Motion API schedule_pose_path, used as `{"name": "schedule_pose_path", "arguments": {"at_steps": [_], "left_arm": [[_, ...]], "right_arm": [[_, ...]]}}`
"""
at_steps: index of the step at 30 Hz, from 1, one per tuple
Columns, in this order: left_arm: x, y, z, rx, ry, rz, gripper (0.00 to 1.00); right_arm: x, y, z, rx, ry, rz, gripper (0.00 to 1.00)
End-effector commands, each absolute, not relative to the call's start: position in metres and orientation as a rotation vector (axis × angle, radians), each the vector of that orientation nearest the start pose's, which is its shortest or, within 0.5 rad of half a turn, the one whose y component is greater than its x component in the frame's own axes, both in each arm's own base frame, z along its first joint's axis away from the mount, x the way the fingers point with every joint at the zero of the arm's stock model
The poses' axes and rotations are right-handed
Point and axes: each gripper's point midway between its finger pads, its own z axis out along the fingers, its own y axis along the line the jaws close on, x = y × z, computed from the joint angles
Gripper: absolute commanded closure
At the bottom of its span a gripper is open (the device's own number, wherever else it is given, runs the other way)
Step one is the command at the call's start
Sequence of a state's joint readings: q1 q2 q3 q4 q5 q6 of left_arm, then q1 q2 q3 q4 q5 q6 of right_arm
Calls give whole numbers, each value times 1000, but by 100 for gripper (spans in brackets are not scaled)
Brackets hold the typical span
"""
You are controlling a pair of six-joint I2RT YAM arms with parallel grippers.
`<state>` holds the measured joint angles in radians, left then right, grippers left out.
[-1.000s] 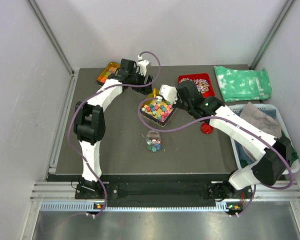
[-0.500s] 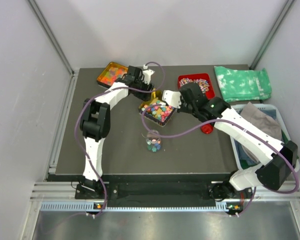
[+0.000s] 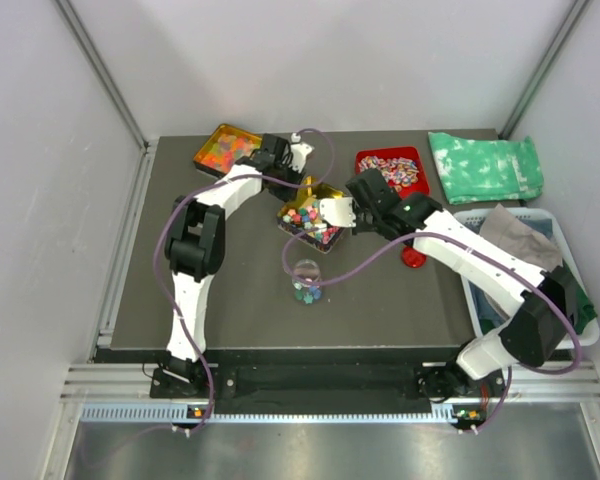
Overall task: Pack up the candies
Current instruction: Scoop the fake candies from the storage box.
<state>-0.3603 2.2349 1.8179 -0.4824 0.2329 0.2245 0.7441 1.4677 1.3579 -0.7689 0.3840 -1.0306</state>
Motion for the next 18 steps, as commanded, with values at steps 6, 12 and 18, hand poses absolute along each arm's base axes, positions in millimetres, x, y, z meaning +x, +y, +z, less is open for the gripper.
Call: {"name": "schedule_pose_path", "arguments": {"at_steps": [6,12,18], "left_arm": [[522,-239,83,885,2243,-250,89],[520,-245,77,922,2245,-231,90],[519,-247,69,940,2253,-220,100]], "right_arm": [[368,192,241,-1867,1499,-762,100],[386,201,245,-1934,1420,-851,100],[389,204,241,-1957,1413,-849,100]]}}
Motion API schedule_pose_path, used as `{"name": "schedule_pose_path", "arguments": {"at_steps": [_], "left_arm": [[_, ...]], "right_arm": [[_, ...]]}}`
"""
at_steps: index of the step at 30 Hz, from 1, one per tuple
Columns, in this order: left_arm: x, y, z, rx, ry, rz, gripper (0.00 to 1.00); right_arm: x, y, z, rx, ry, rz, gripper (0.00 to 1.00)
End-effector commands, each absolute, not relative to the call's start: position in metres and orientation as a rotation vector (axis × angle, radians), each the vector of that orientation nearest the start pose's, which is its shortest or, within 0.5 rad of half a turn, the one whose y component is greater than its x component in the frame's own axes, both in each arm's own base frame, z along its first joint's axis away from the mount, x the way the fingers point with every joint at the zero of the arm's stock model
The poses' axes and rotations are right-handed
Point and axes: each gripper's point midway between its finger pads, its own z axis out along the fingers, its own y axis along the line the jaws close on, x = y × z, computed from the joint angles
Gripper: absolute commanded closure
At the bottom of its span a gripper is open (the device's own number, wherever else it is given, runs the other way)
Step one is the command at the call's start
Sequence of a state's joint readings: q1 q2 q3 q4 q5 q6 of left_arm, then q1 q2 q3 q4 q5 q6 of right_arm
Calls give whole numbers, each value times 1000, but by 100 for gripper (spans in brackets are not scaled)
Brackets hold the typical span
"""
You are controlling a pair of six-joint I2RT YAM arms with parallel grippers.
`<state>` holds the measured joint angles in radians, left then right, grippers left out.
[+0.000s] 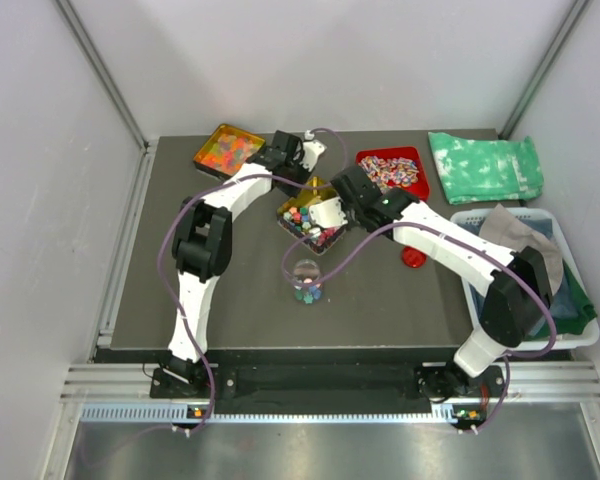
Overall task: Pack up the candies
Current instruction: Scoop the fake candies from the storage box.
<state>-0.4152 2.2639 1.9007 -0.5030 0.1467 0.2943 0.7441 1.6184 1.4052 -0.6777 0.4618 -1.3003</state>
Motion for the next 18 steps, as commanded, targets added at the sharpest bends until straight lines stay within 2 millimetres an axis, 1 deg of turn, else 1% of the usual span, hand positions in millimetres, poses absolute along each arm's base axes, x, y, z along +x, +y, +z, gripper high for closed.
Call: {"name": "schedule_pose_path", "arguments": {"at_steps": [1,7,10,15,18], "left_arm": [[519,-247,69,949,2249,-214,100],[522,-247,70,978,2231,-177,100],[525,-250,81,971,2204,-165,100],[533,-254,111,960,2146,-145,100],[534,-258,122,978,2118,-125,100]], "right_arm": [[389,205,241,-1959,1406,-849,100],[394,208,235,-2006,1371,-871,100],[397,211,230,-2043,1343,-886,100],[400,212,223,-2109,1313,-908,100],[401,213,217,-2147,1309,-913,100]]}}
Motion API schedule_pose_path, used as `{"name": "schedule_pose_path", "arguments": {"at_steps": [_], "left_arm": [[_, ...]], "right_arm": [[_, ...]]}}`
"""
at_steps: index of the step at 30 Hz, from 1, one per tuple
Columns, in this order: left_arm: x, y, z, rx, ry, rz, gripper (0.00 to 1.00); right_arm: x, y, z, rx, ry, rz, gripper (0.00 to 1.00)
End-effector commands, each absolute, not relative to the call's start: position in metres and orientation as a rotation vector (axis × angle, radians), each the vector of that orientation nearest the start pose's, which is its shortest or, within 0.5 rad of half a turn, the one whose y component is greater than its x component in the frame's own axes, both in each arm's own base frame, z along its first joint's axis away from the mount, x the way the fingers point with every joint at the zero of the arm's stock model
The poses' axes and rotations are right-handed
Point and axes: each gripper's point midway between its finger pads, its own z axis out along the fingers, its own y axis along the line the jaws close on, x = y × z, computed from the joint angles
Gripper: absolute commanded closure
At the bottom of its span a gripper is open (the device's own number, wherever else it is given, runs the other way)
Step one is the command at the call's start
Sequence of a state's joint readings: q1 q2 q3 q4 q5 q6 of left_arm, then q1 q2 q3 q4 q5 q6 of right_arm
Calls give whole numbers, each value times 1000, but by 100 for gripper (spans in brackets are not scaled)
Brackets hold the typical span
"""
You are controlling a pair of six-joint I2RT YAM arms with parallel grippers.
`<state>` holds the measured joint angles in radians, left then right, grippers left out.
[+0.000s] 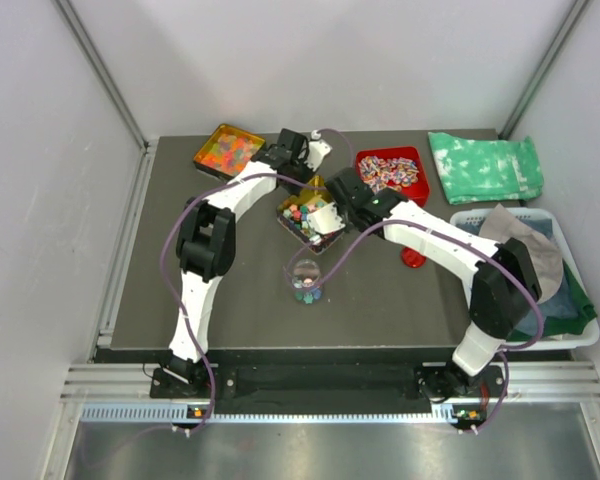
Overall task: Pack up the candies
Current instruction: Scoop the fake candies from the storage box.
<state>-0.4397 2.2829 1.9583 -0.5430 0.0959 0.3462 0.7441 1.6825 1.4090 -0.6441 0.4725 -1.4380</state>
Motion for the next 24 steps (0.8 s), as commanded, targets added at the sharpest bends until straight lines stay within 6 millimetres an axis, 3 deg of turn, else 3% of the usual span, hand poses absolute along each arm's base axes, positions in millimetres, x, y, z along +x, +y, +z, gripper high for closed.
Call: {"name": "schedule_pose_path", "arguments": {"at_steps": [1,6,15,24], "left_arm": [[534,-259,124,984,2111,-123,100],[528,-268,138,1006,2075,-119,100],[526,-277,163,1009,2016,-105,100],[526,-277,168,1012,2006,-108,100]], "right_arm": [[400,213,215,-2164,1310,-909,100],[406,214,211,-2207,1310,-936,100],[421,206,206,-2297,1235,-1145,100],[426,204,190,-2387,1230,-1172,100]]}}
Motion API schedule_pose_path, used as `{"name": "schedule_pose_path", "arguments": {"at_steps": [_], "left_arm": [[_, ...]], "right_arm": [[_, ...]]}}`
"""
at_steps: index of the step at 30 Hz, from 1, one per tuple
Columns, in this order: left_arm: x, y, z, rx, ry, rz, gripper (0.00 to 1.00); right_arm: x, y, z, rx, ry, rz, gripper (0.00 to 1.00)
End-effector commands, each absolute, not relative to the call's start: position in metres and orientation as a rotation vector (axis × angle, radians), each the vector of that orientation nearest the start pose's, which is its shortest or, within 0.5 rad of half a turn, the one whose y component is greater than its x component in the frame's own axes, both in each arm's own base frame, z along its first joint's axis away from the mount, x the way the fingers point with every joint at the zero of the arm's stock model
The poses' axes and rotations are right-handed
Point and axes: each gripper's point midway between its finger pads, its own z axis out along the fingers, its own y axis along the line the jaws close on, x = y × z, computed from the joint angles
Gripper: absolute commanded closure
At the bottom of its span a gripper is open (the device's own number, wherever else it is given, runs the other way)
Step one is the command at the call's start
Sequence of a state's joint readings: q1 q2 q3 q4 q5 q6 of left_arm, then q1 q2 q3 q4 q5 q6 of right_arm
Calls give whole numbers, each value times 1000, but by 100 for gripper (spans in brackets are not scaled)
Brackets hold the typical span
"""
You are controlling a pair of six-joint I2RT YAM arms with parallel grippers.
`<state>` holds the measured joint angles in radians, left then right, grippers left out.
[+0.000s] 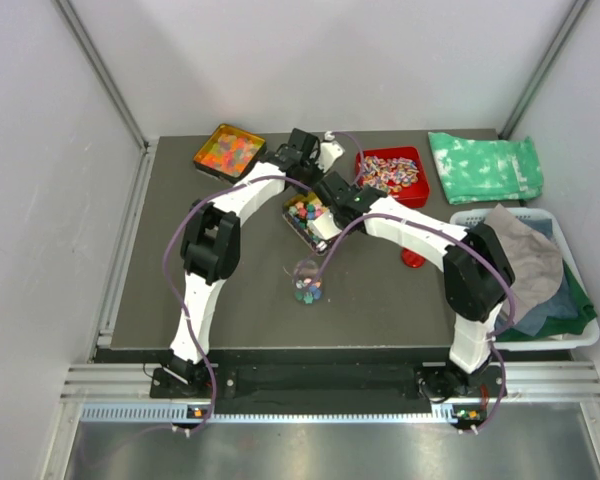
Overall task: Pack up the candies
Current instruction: Scoop the fake candies from the storage box.
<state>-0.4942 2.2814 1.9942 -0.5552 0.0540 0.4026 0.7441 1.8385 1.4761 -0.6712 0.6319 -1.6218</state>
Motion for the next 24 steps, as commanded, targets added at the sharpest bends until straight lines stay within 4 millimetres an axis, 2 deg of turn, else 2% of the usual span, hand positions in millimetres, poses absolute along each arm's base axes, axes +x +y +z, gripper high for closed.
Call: {"name": "schedule_pose_path", "arguments": {"at_steps": [1,6,13,14,20,24], "left_arm": [[525,-278,168,1013,2004,-109,100],[525,-281,173,1007,1992,-125,100],[524,-281,178,1003,1985,-132,100],[523,-280,176,1005,1989,-133,100],[522,-281,178,1002,1984,-140,100],[524,-283,178,996,1987,-143,100]], "right_arm": [[425,203,189,-2398,1230,-1178,100],[429,202,178,-2434,1227,-1201,100],[436,207,173,-2452,1256,-1167,100],[437,209,181,-2410,1301,-1144,100],[427,205,187,-2405,1345,-1083,100],[424,199,185,-2415,1370,-1086,100]]}}
